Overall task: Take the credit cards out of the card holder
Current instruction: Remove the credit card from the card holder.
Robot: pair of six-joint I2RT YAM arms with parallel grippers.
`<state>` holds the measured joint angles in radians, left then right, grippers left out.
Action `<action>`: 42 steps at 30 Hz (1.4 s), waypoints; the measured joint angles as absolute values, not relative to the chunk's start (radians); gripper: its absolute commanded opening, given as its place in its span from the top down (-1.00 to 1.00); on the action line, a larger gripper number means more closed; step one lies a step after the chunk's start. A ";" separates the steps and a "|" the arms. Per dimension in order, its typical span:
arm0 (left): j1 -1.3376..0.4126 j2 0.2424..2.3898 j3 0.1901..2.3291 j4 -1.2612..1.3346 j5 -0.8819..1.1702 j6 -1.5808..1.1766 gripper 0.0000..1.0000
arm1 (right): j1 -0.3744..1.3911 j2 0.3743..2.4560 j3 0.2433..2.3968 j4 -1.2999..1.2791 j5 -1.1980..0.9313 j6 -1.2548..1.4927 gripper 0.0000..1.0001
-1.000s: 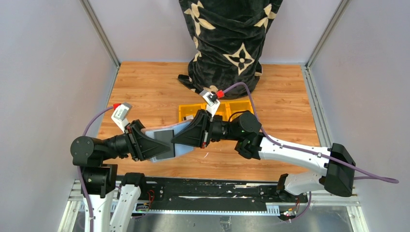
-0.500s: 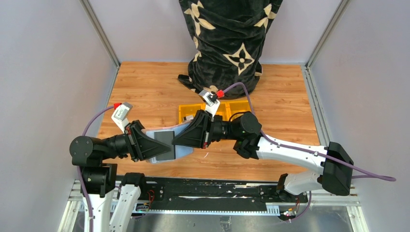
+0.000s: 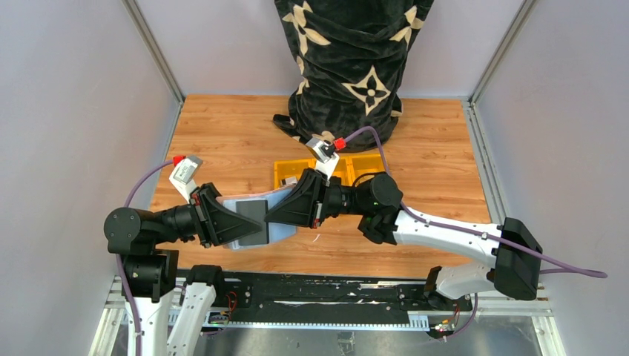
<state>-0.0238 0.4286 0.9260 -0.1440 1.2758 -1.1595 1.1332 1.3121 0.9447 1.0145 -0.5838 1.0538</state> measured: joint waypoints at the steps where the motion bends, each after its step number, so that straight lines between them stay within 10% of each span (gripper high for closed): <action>1: -0.024 0.429 0.927 -0.144 1.276 -1.160 0.67 | 1.133 1.312 0.944 1.017 -0.583 1.055 1.00; 10: -0.024 0.440 0.942 -0.154 1.273 -1.160 0.15 | 1.127 1.287 0.894 1.025 -0.575 1.059 1.00; 19: -0.024 0.442 0.950 -0.167 1.272 -1.140 0.47 | 1.127 1.247 0.887 0.957 -0.564 1.032 1.00; 42: -0.024 0.449 0.976 -0.189 1.271 -1.135 0.55 | 1.127 1.188 0.793 1.033 -0.485 1.041 0.93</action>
